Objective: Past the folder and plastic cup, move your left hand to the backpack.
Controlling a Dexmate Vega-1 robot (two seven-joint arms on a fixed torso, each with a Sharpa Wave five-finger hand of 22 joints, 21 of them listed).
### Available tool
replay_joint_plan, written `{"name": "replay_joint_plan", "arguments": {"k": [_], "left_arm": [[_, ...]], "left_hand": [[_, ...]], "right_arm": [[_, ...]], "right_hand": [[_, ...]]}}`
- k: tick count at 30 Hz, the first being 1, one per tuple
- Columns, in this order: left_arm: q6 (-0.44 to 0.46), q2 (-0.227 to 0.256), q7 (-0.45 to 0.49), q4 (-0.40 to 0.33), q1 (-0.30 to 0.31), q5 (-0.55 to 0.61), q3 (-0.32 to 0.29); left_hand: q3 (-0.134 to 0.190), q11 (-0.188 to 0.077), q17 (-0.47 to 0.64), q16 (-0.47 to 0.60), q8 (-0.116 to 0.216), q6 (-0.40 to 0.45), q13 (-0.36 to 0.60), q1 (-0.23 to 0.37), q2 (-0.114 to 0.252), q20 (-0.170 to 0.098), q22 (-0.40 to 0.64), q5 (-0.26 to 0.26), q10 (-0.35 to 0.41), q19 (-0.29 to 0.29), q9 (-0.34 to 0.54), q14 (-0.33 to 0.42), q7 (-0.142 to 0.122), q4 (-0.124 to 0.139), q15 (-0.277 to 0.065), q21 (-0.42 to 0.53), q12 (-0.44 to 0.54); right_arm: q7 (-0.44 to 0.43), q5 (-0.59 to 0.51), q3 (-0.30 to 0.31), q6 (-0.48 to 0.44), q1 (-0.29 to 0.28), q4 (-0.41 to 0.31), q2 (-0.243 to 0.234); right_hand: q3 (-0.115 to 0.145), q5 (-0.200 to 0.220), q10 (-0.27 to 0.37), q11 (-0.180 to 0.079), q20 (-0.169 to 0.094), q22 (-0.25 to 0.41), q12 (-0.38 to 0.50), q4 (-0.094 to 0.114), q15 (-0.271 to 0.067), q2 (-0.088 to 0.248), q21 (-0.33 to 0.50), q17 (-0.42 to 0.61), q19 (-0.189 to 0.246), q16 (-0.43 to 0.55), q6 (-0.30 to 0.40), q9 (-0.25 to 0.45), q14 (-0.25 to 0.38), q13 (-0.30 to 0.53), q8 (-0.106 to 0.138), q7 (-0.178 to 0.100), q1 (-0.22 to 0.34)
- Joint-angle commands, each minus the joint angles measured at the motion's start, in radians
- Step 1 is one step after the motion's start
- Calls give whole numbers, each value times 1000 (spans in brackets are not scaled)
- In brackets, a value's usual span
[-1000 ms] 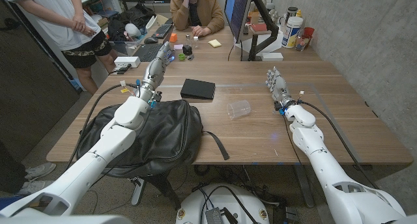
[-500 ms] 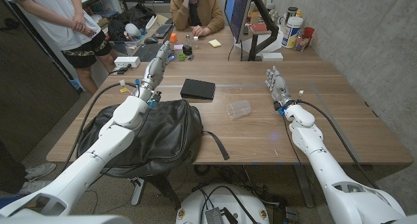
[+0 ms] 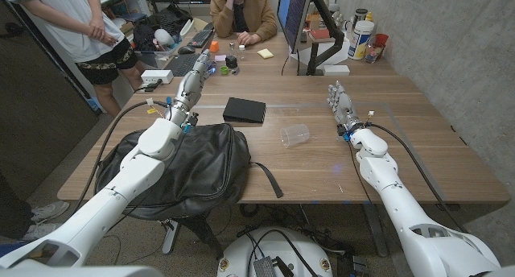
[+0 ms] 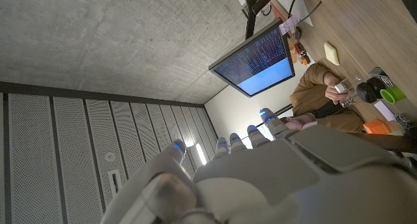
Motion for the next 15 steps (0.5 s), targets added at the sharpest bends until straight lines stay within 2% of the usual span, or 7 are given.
{"name": "replay_joint_plan", "arguments": {"k": [1,15], "left_arm": [[-12,8,1,-10,8,18,-7],[-15,25,8,-52,26,61,-16]], "left_hand": [[11,0,2,-1,9,-150,5,13,45,-73,5,3,-148,-39,3,-152,-4,-2,-71,-2,4],[15,-1,1,-1,11,-143,5,23,43,-71,5,3,-142,-40,3,-150,-6,-6,-68,-6,6]], "right_arm": [[-7,-6,-7,1,0,-7,-2],[-13,-6,-10,-3,-9,-19,-3]], "right_hand": [[5,0,1,-1,-89,5,3,0,-18,111,-4,3,-5,8,6,6,-59,3,7,-4,-5],[4,0,1,-2,-89,5,2,0,-17,110,-5,3,-6,7,6,6,-58,3,5,-4,-5]]}}
